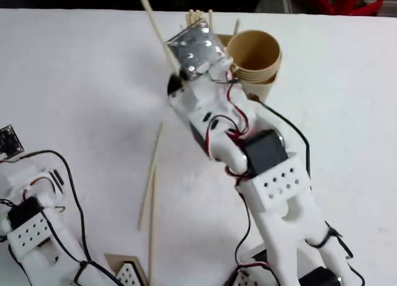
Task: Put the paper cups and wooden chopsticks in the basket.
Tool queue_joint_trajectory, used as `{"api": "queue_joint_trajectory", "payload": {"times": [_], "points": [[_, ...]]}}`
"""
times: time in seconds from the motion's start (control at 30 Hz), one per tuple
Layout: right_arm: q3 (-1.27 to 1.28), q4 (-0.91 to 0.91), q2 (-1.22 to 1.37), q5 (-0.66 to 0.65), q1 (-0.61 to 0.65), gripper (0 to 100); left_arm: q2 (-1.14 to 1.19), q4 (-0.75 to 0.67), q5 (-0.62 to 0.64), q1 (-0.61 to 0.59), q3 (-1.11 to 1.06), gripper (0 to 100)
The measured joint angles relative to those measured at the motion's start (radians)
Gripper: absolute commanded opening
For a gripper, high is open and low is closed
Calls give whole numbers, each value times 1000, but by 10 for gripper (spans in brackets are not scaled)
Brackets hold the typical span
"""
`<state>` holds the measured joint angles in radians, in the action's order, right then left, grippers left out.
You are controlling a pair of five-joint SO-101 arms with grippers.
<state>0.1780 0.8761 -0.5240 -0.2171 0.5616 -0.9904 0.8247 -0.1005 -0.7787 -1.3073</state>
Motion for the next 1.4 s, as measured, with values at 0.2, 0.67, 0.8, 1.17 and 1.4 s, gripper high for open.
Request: {"api": "queue_joint_trajectory", "payload": {"times": [0.2,0.67,0.8,1.17,1.4], "points": [[54,-313,0,0,-58,18,0,0,0,0,0,162],[331,-1046,258,0,-186,18,0,0,0,0,0,163],[336,-1053,299,0,-187,18,0,0,0,0,0,163],[344,-873,296,0,-186,147,0,-69,0,0,0,163],[358,-559,78,0,-175,23,0,-71,0,0,0,163]]}}
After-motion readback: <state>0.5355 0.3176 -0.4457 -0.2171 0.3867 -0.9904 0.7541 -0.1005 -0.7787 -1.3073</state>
